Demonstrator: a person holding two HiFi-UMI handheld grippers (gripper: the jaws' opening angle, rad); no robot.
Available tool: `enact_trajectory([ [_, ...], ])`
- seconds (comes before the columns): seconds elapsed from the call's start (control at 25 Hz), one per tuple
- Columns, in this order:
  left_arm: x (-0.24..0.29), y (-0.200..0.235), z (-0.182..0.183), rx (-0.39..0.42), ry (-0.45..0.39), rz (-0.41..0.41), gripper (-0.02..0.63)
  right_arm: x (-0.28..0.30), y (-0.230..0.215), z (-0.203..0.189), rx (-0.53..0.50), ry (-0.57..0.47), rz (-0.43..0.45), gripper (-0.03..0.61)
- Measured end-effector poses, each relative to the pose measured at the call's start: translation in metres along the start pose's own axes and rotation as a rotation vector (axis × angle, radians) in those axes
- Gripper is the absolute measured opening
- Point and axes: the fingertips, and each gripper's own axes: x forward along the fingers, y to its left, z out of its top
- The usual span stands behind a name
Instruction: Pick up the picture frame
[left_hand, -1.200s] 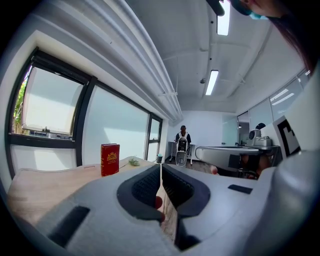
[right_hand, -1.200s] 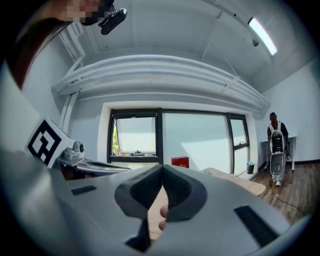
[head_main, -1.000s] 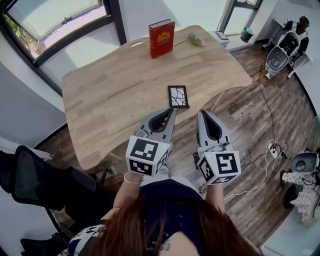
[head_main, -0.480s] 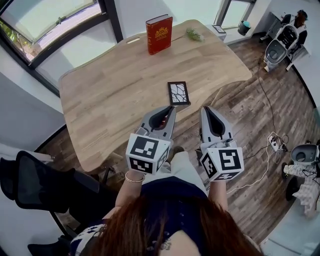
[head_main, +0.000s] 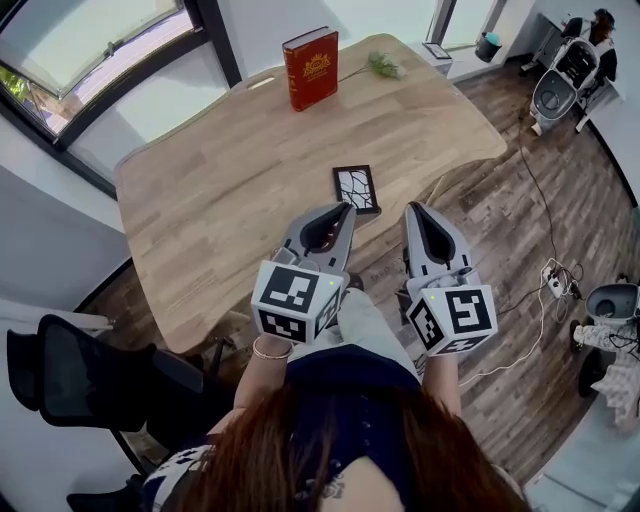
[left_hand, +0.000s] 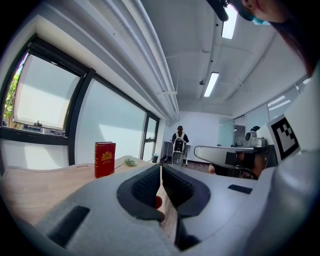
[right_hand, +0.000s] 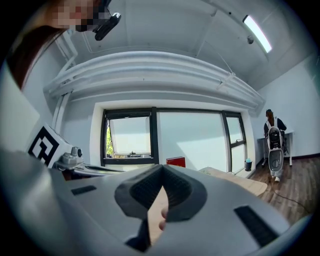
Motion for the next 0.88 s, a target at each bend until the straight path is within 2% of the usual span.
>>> enact_trajectory([
  [0.36, 0.037, 0.02, 0.001, -0.012, 0.026, 0.007, 0.035, 0.036, -0.027, -0.005, 0.001, 0.026, -0.002, 0.025],
  [0.88, 0.084, 0.06, -0.017, -0.048, 0.072, 0.052, 0.035, 0.095, -0.058, -0.048, -0.04, 0.152, 0.05, 0.026],
])
